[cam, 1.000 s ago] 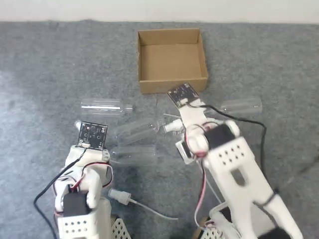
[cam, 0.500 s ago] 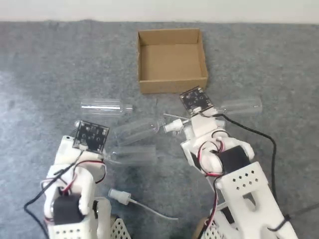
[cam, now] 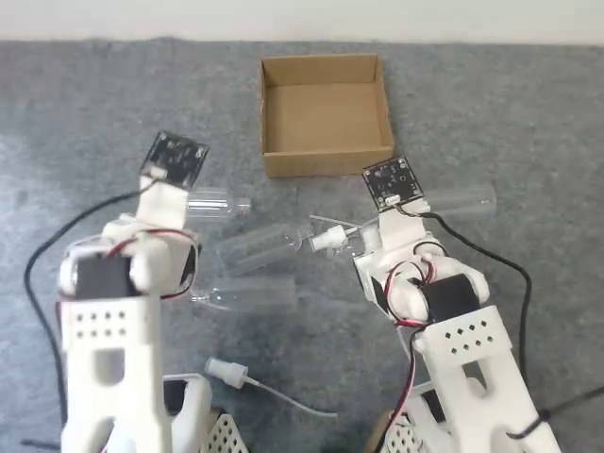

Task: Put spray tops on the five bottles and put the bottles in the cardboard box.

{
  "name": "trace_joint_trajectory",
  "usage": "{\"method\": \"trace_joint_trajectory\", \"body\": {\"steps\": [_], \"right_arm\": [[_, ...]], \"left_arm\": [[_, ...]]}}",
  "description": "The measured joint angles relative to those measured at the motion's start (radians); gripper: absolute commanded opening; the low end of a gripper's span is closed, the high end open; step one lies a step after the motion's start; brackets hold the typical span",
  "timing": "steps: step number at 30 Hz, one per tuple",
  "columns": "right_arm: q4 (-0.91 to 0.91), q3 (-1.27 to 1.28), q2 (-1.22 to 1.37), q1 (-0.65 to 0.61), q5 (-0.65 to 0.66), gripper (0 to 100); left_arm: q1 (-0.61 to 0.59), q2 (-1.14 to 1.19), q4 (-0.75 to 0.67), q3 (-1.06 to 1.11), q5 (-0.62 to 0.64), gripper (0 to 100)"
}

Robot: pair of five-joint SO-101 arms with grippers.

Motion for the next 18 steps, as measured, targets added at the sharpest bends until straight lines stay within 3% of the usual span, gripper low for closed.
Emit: {"method": "trace_joint_trajectory", "body": {"steps": [11,18], "right_arm": [[-0.008,0.0,0.0,0.063,0.0,0.7],[-0.038,0.0,0.0,0.132,-0.046,0.7]], "left_arm": [[0.144,0.15,-0.083,-0.018,-0.092,18],[0.232,0.42,-0.066,-0.203,-0.219,18]]}}
